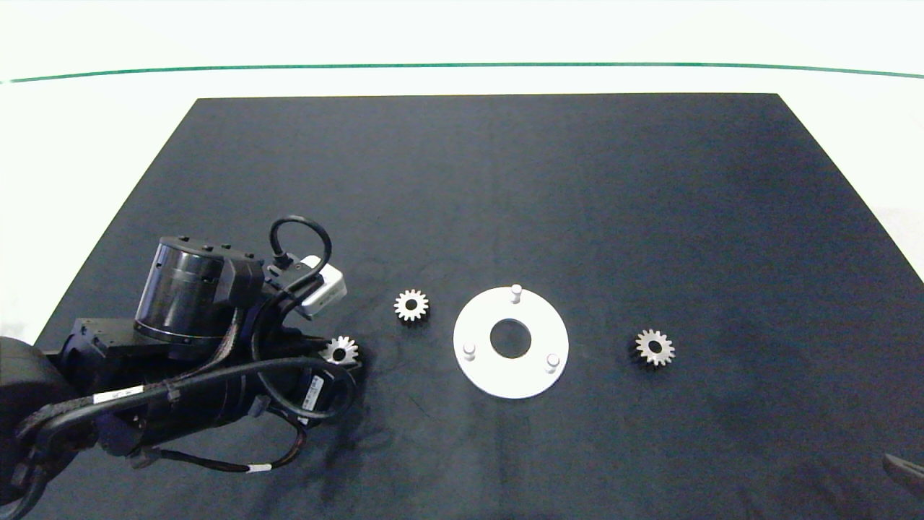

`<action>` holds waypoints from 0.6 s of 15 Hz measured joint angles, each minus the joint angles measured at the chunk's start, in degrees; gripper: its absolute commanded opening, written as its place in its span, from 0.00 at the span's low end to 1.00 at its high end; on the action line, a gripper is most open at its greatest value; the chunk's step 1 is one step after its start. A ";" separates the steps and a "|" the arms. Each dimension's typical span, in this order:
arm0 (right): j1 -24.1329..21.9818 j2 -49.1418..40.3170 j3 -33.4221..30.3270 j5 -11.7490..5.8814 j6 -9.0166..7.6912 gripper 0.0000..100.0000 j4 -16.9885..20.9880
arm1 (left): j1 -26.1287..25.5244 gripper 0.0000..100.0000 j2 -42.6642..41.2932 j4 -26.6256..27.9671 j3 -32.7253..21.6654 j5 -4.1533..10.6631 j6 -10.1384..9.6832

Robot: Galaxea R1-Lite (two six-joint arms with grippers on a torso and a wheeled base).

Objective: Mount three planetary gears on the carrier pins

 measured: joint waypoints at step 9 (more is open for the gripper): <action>0.11 -0.22 0.04 0.00 -0.09 1.00 0.00 | -2.68 0.00 -0.18 0.05 -1.99 0.33 0.04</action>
